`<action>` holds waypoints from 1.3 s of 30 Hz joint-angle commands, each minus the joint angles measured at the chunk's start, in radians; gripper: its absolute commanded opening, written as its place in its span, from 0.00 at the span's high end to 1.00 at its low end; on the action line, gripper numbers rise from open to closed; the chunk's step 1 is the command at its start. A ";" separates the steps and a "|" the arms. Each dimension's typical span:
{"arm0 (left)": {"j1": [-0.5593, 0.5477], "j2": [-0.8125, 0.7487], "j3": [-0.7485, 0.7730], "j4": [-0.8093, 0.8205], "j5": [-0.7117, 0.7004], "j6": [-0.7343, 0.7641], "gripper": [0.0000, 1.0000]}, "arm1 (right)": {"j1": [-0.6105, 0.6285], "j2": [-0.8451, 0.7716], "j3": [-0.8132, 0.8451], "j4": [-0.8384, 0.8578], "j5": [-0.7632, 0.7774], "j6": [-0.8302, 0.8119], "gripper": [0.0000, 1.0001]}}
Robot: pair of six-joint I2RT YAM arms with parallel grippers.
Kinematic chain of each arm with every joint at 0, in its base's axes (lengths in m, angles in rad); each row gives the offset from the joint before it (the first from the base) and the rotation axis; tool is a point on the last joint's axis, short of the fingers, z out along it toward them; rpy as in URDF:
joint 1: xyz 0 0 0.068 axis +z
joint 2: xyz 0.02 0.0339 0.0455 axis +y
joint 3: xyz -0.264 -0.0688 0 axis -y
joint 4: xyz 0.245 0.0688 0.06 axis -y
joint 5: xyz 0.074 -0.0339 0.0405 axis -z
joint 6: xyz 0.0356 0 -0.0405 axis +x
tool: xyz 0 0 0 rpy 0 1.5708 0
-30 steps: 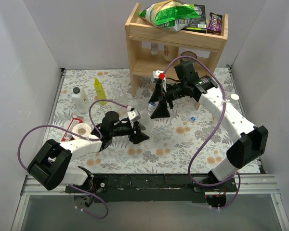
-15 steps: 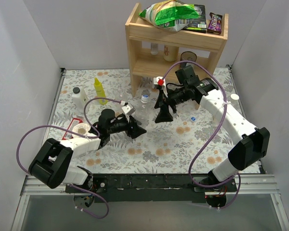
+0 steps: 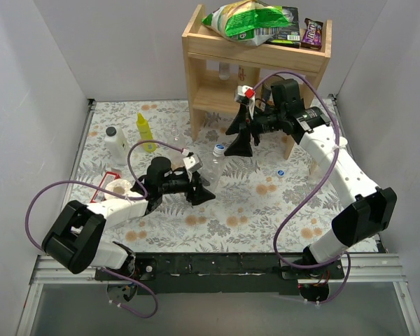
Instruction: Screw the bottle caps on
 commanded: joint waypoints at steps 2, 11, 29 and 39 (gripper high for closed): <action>-0.010 -0.008 0.057 -0.030 0.036 0.045 1.00 | 0.035 0.028 -0.018 0.139 -0.183 0.071 0.06; -0.017 0.003 0.073 -0.022 0.038 0.039 1.00 | 0.062 0.020 -0.074 0.177 -0.171 0.074 0.07; 0.034 0.038 0.059 0.075 -0.039 -0.158 1.00 | 0.061 -0.064 -0.150 0.016 -0.080 -0.020 0.08; 0.062 0.034 0.064 0.047 -0.013 -0.120 1.00 | 0.004 -0.091 -0.095 -0.219 -0.016 -0.140 0.15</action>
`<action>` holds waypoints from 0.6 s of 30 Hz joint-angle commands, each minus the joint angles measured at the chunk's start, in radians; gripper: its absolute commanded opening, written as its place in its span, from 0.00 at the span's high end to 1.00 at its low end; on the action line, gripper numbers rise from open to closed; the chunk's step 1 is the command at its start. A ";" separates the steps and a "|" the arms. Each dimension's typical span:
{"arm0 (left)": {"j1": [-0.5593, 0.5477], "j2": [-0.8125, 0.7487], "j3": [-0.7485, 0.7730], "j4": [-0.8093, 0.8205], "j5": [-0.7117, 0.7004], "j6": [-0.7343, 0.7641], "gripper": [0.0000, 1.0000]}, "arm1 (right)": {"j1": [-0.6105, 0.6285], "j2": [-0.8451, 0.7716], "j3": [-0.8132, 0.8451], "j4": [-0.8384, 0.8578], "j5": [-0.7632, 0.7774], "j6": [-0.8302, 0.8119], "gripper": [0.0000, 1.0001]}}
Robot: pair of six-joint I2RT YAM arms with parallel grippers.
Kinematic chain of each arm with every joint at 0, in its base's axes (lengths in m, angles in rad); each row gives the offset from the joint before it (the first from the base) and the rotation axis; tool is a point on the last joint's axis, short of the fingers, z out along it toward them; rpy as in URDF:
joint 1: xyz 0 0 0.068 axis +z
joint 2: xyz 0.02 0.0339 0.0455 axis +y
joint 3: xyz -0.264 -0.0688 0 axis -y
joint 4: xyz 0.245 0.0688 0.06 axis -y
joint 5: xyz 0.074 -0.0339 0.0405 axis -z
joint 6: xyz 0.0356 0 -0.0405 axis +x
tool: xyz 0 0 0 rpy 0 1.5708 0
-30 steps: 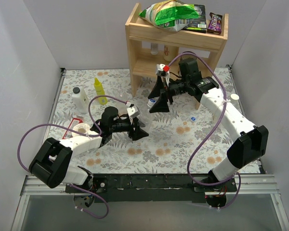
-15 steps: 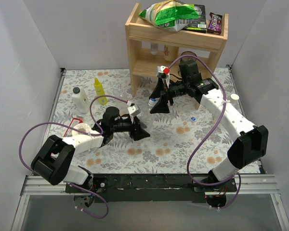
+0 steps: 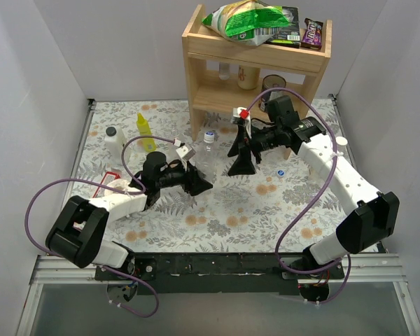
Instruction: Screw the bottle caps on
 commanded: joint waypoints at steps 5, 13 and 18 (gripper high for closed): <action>-0.013 -0.049 0.064 -0.276 0.155 0.309 1.00 | -0.097 0.025 0.204 -0.199 0.012 -0.200 0.21; -0.021 -0.032 0.171 -0.629 0.174 0.645 1.00 | 0.013 0.092 0.332 -0.461 0.074 -0.706 0.27; -0.024 -0.037 0.199 -0.692 0.145 0.743 1.00 | 0.077 0.086 0.297 -0.521 0.132 -0.875 0.28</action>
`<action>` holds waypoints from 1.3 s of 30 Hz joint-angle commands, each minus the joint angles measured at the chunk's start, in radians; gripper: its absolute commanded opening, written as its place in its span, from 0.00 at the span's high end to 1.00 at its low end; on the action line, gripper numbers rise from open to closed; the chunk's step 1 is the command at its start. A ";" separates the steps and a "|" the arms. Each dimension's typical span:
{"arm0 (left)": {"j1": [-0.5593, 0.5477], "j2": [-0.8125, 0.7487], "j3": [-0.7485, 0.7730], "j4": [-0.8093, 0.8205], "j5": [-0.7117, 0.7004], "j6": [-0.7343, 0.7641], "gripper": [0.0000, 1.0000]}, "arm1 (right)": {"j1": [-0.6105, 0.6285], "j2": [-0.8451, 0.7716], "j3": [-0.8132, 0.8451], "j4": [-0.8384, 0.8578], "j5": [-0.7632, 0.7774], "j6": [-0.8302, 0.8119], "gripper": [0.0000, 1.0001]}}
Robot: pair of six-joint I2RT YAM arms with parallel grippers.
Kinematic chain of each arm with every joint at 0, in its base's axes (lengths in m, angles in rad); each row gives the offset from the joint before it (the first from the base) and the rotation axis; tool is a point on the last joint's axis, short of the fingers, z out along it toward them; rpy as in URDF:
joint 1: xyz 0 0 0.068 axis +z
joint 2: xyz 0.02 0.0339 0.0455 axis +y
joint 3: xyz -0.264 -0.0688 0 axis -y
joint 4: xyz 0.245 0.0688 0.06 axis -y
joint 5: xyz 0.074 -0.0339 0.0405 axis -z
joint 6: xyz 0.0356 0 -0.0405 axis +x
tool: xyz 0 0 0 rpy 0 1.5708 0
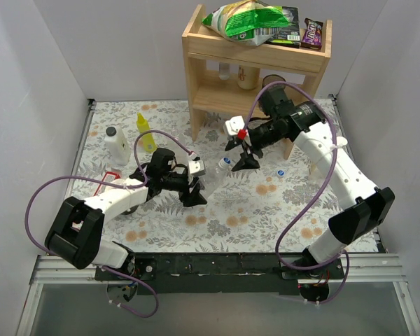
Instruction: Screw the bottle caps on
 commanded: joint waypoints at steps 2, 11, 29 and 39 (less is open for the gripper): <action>-0.007 -0.031 0.052 -0.123 -0.006 0.177 1.00 | 0.050 -0.010 -0.026 -0.110 0.067 -0.245 0.29; -0.030 -0.032 0.065 -0.124 -0.027 0.215 1.00 | 0.081 -0.008 -0.052 -0.099 0.095 -0.288 0.34; -0.033 -0.064 0.032 0.015 -0.145 0.120 1.00 | 0.075 0.103 -0.017 -0.100 0.094 -0.076 0.74; -0.075 -0.160 -0.065 0.176 -0.438 -0.078 1.00 | -0.080 0.243 0.002 0.128 -0.044 0.848 0.78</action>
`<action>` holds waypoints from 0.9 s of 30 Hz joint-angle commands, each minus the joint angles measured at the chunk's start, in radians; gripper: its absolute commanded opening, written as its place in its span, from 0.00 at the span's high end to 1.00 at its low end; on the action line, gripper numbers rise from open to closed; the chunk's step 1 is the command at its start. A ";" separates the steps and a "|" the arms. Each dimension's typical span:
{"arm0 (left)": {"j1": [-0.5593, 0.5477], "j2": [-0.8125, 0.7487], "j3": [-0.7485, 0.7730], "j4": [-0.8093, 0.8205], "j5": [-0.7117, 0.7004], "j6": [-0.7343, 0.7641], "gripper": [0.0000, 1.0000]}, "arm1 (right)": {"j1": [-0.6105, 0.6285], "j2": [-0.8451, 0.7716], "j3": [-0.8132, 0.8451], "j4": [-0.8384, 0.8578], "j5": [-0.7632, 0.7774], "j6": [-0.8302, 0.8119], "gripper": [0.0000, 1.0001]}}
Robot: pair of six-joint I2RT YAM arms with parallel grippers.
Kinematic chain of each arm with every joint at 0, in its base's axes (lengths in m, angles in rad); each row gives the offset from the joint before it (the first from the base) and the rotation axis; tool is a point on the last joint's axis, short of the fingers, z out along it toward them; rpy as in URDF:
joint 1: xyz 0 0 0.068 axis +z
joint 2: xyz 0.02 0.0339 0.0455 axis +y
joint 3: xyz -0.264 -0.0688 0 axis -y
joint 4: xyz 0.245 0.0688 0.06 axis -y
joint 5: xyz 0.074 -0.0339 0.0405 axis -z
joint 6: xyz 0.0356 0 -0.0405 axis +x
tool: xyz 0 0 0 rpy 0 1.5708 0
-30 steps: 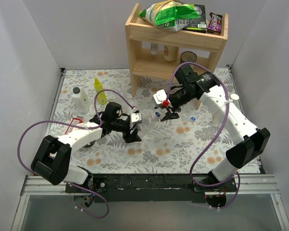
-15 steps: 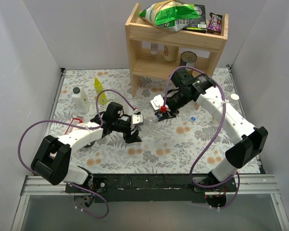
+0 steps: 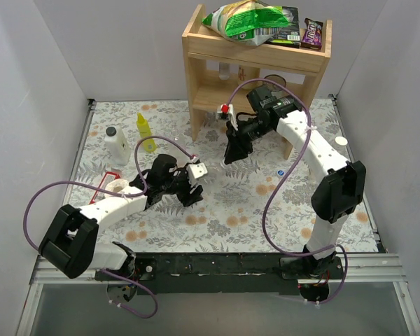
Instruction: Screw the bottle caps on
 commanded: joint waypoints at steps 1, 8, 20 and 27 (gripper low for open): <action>-0.014 -0.091 -0.010 0.151 -0.108 -0.102 1.00 | -0.069 0.018 -0.039 0.087 -0.093 0.473 0.74; -0.013 -0.147 -0.074 0.092 0.024 -0.093 1.00 | -0.094 -0.077 0.096 0.025 -0.225 0.005 0.43; -0.014 -0.157 -0.042 0.063 0.188 0.038 1.00 | -0.005 -0.297 -0.198 0.084 -0.122 -0.427 0.23; -0.014 -0.152 -0.021 0.063 0.200 0.030 1.00 | 0.027 -0.277 -0.191 0.023 -0.098 -0.506 0.26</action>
